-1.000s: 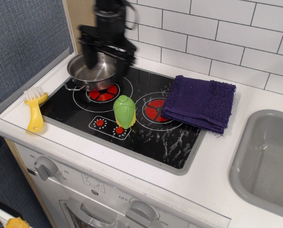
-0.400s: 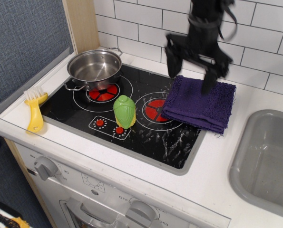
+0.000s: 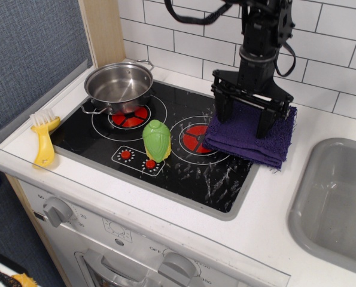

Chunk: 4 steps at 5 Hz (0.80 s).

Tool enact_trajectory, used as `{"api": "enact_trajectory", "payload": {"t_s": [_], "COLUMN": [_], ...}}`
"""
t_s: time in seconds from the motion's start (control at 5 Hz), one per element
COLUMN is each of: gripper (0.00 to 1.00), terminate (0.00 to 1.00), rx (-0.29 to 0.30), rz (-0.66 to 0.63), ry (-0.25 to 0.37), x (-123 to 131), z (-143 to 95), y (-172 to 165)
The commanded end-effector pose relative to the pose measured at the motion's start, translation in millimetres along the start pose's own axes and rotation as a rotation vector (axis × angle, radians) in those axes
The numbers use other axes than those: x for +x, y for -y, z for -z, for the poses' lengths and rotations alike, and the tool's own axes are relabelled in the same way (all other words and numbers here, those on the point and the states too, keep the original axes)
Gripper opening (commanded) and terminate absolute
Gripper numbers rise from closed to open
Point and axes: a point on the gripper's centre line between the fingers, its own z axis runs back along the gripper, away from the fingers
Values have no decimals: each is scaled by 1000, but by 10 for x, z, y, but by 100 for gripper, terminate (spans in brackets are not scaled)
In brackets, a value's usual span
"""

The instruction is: Move the cloth from the back to front right of the stovetop

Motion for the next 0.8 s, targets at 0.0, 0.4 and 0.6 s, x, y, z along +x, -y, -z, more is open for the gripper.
{"api": "enact_trajectory", "payload": {"t_s": [0.0, 0.4, 0.6], "gripper": [100, 100, 100], "terminate": [0, 0, 0], "rx": [-1, 25, 7], "rz": [4, 73, 71], "ry": [-31, -119, -154], "x": [-67, -483, -705], "z": [259, 433, 434], "y": [-7, 41, 8]}}
